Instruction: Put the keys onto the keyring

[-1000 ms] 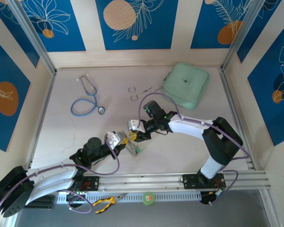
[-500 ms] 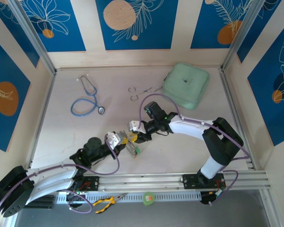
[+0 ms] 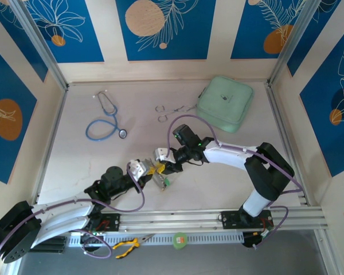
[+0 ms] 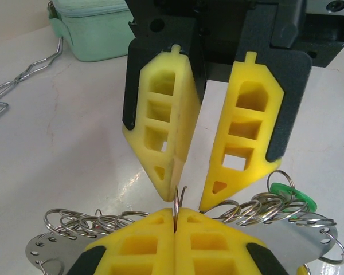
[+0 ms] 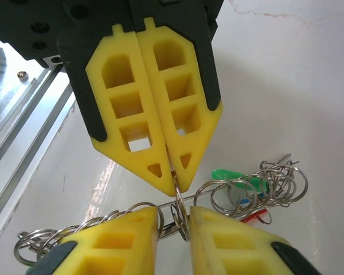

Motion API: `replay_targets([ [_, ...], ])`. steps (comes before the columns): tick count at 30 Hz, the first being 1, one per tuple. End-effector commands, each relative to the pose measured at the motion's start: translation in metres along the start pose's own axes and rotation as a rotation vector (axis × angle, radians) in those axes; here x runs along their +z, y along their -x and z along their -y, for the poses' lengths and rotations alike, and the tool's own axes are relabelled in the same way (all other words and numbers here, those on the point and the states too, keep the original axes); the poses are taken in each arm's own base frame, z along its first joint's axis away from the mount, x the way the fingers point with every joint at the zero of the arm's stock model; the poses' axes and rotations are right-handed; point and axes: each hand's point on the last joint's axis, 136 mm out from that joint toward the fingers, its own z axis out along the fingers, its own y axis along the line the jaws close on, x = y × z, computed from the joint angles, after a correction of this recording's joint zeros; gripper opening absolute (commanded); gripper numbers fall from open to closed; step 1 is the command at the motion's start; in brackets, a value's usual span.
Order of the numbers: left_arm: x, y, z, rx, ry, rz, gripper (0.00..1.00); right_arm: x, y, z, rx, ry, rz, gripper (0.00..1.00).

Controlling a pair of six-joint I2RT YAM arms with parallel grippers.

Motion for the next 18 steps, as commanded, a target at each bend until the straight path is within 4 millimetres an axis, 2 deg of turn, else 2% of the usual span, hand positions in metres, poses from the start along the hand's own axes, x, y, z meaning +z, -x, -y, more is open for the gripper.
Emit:
replay_targets([
  [1, -0.001, 0.026, 0.004, 0.028, -0.022, 0.085, 0.0, 0.002, 0.011, -0.001, -0.006, 0.027, 0.037, 0.12],
  [5, -0.002, 0.029, 0.004, 0.026, -0.026, 0.095, 0.0, 0.001, 0.016, -0.002, 0.0, 0.041, 0.056, 0.0],
  [10, -0.001, 0.027, 0.003, 0.025, -0.021, 0.079, 0.0, -0.007, 0.023, -0.005, 0.02, 0.058, 0.069, 0.0],
  [11, 0.0, 0.023, 0.002, 0.024, -0.014, 0.054, 0.0, -0.009, 0.022, -0.004, 0.028, 0.053, 0.045, 0.0],
  [14, 0.002, 0.016, 0.001, 0.039, -0.015, 0.001, 0.08, -0.011, 0.017, -0.002, 0.043, 0.037, -0.044, 0.0],
  [18, 0.005, 0.017, -0.001, 0.059, -0.005, -0.021, 0.09, -0.009, 0.011, -0.004, 0.047, 0.05, -0.141, 0.0],
])
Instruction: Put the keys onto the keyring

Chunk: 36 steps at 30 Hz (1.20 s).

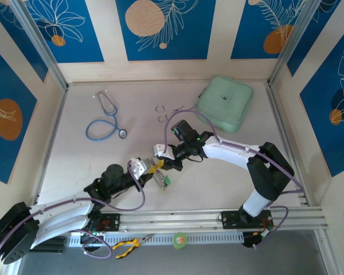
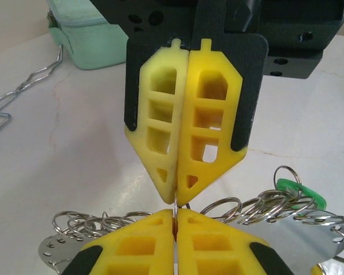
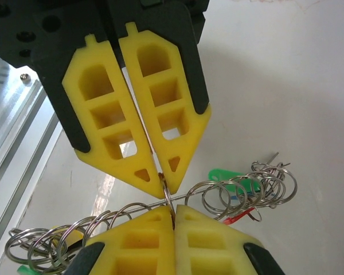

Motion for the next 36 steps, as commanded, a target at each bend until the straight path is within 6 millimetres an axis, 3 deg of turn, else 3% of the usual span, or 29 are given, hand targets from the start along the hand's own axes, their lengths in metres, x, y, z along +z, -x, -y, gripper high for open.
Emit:
replay_targets([
  [1, 0.003, 0.006, 0.0, 0.04, -0.004, -0.02, 0.09, 0.001, 0.003, -0.008, 0.0, 0.042, -0.066, 0.0],
  [9, 0.007, 0.009, -0.001, 0.04, -0.005, -0.019, 0.08, -0.002, 0.021, -0.017, -0.003, 0.059, -0.075, 0.0],
  [16, 0.008, 0.008, 0.0, 0.03, -0.015, -0.014, 0.18, -0.001, 0.032, -0.019, 0.014, 0.052, -0.034, 0.0],
  [20, 0.007, 0.01, 0.004, 0.038, -0.034, -0.003, 0.0, 0.001, 0.031, -0.019, 0.022, 0.05, -0.032, 0.0],
  [23, 0.005, 0.012, 0.006, 0.042, -0.046, 0.016, 0.0, -0.005, 0.033, -0.009, 0.058, -0.005, -0.007, 0.0],
  [27, -0.002, 0.021, 0.004, 0.026, -0.018, 0.12, 0.0, -0.039, 0.04, 0.001, 0.14, -0.054, 0.189, 0.31],
  [30, -0.005, 0.03, 0.004, 0.009, -0.02, 0.19, 0.0, -0.05, 0.033, -0.003, 0.133, -0.062, 0.28, 0.34],
  [36, -0.005, 0.041, 0.012, 0.006, -0.076, 0.253, 0.0, -0.035, 0.026, -0.013, 0.108, -0.024, 0.268, 0.34],
])
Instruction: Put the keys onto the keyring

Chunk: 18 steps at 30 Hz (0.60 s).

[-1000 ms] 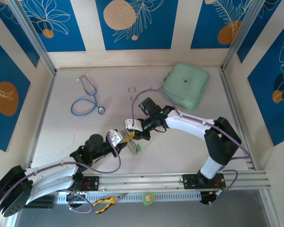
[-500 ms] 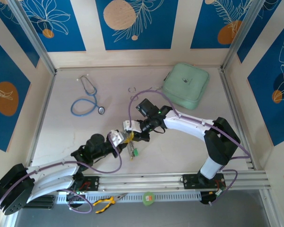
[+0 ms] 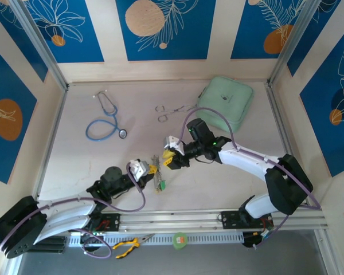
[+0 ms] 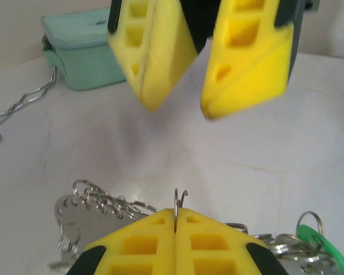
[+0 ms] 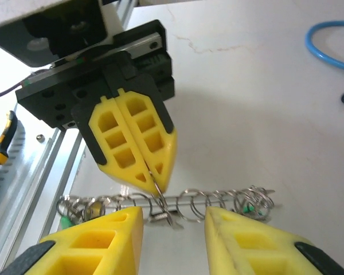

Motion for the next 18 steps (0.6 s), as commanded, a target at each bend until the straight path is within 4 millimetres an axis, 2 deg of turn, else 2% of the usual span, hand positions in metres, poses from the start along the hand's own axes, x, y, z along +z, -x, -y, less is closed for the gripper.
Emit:
replay_targets([
  [1, -0.003, 0.035, 0.007, 0.008, -0.049, 0.152, 0.0, 0.01, 0.004, -0.011, -0.025, 0.062, 0.035, 0.34],
  [13, -0.002, 0.038, 0.011, 0.003, -0.076, 0.162, 0.0, 0.014, -0.012, -0.014, -0.015, 0.065, 0.006, 0.29],
  [18, -0.003, 0.039, 0.013, 0.005, -0.081, 0.165, 0.0, 0.015, -0.011, -0.015, -0.021, 0.072, 0.007, 0.2],
])
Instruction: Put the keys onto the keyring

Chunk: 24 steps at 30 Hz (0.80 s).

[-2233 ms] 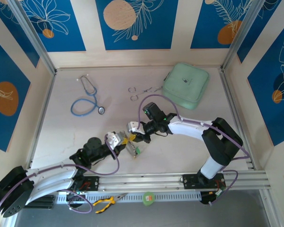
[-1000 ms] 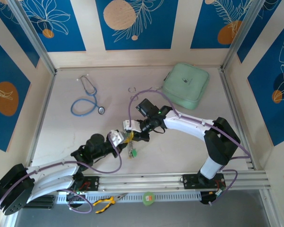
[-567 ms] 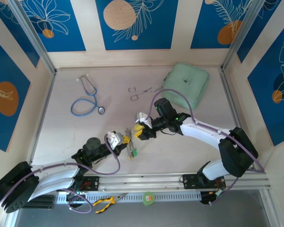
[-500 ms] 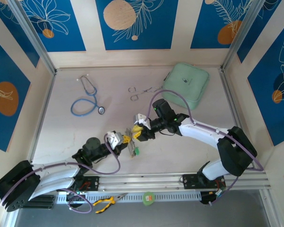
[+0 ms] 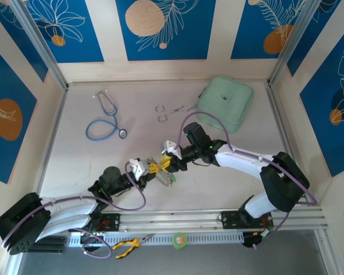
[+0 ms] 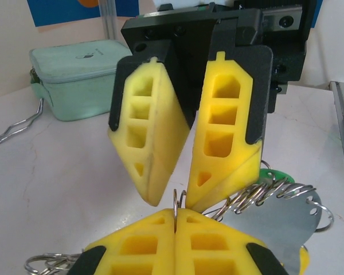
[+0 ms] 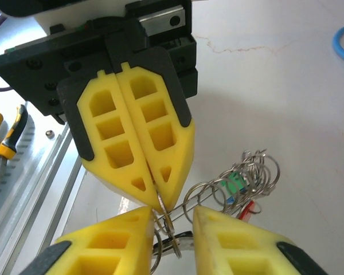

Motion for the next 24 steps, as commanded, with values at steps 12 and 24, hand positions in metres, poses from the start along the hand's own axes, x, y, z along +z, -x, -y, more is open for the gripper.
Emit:
replay_targets([
  [12, -0.003, 0.005, -0.003, 0.025, 0.012, -0.04, 0.24, -0.001, 0.005, -0.011, -0.072, 0.01, -0.124, 0.0],
  [24, -0.006, -0.011, 0.002, 0.073, -0.024, -0.201, 0.05, 0.009, 0.002, -0.013, -0.11, 0.032, -0.288, 0.0],
])
